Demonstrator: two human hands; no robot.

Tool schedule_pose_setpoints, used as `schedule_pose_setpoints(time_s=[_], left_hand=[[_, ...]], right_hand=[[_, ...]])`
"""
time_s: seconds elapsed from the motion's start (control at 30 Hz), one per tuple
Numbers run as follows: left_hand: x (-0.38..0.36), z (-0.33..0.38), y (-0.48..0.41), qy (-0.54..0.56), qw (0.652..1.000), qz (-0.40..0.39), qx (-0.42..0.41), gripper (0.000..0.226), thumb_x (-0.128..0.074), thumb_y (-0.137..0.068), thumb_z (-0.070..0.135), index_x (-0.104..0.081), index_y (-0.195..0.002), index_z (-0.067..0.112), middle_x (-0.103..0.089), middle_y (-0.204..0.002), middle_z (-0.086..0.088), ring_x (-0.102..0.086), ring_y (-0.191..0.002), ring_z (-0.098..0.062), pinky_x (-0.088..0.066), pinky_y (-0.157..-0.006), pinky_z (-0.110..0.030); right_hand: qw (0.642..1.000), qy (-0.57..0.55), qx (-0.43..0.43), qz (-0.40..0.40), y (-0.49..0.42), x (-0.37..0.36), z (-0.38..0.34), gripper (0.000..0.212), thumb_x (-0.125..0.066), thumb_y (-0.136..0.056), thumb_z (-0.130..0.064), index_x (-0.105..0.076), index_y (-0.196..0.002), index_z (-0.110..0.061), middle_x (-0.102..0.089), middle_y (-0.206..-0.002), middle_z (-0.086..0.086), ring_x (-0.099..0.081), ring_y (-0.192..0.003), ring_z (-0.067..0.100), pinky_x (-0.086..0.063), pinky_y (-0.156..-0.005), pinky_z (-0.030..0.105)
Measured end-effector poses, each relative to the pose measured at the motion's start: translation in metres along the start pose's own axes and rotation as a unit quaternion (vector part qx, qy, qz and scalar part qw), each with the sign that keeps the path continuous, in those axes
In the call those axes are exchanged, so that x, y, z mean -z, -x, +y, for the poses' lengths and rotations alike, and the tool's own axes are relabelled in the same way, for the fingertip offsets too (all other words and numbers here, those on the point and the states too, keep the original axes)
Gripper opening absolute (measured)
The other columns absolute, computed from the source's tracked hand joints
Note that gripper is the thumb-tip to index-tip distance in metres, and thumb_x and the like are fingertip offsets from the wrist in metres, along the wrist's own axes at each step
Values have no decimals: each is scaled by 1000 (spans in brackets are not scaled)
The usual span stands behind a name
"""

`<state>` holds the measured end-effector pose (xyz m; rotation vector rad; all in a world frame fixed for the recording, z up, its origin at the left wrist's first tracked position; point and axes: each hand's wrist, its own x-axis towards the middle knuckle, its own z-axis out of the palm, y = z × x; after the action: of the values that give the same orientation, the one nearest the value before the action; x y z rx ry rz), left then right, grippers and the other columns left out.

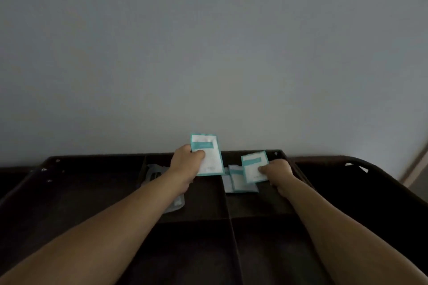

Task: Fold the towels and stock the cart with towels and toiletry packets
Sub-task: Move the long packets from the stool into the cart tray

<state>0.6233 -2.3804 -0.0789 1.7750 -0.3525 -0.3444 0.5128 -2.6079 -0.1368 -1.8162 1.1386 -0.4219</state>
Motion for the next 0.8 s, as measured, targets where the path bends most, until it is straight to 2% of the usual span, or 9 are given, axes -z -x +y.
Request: schedule_pose_setpoints(time_s=[0.07, 0.13, 0.27, 0.33, 0.37, 0.47, 0.6, 0.7, 0.8], left_hand=[[-2, -4, -1, -5, 1000, 12, 12, 17, -55, -89, 7, -69, -100, 7, -72, -95, -10, -71, -83, -27, -59, -72, -47], [-4, -7, -3, -7, 1000, 23, 18, 16, -55, -89, 7, -68, -100, 8, -72, -94, -9, -72, -83, -28, -59, -70, -50], [-11, -9, -7, -16, 999, 36, 20, 18, -55, -90, 7, -67, -104, 8, -72, -96, -8, -72, -82, -26, -58, -65, -42], [-16, -9, -7, -27, 999, 33, 20, 17, -55, -92, 10, -66, -105, 8, -72, -97, -7, -71, -81, -25, -55, -56, -35], [-18, -9, -8, -33, 999, 31, 20, 17, -55, -92, 11, -66, -106, 8, -72, -97, -7, -70, -79, -23, -52, -51, -31], [-26, -8, -10, -41, 999, 28, 16, 18, -55, -93, 12, -65, -107, 8, -71, -95, -6, -68, -73, -18, -44, -40, -22], [-40, -6, -11, -42, 999, 18, 16, 14, -55, -93, 13, -64, -104, 11, -69, -88, -2, -65, -66, -14, -39, -35, -16], [-49, -5, -12, -37, 999, 2, 9, 14, -54, -94, 12, -65, -103, 11, -68, -88, 4, -66, -72, -10, -44, -40, -15], [-60, -2, -13, -46, 999, -8, -10, 12, -52, -94, 13, -64, -95, 13, -64, -84, 5, -62, -72, -9, -40, -40, -11]], right_hand=[[999, 29, -16, -39, -12, -9, 3, 24, -72, -84, -11, -69, -103, 3, -66, -86, 10, -66, -77, 26, -46, -59, 25], [996, 52, -31, -66, -18, -14, 8, 24, -69, -83, -12, -68, -102, 2, -60, -80, 8, -63, -79, 27, -46, -65, 27], [989, 135, -32, -47, -17, -18, 15, 27, -67, -85, -20, -66, -102, 1, -55, -71, 6, -55, -63, 20, -39, -51, 24], [979, 197, -17, -39, -14, -18, 13, 31, -63, -85, -27, -66, -105, -4, -55, -73, 4, -52, -63, 19, -38, -55, 25], [972, 229, -15, -41, -12, -18, 12, 36, -60, -84, -31, -66, -109, -6, -58, -80, 5, -55, -69, 20, -39, -60, 26], [956, 290, -19, -30, -7, -18, 10, 53, -56, -83, -38, -59, -128, -10, -61, -124, 13, -61, -108, 30, -43, -80, 33], [952, 305, 0, -17, -4, -17, 8, 58, -57, -85, -38, -51, -136, -9, -51, -137, 14, -50, -124, 32, -42, -91, 37], [957, 279, 73, 32, 0, -12, -3, 47, -51, -89, -38, -55, -129, -12, -51, -135, 13, -47, -125, 33, -40, -100, 42], [989, 76, 130, -6, 7, -5, -24, 27, -53, -93, -38, -65, -99, -16, -68, -107, 7, -61, -96, 26, -52, -84, 37]])
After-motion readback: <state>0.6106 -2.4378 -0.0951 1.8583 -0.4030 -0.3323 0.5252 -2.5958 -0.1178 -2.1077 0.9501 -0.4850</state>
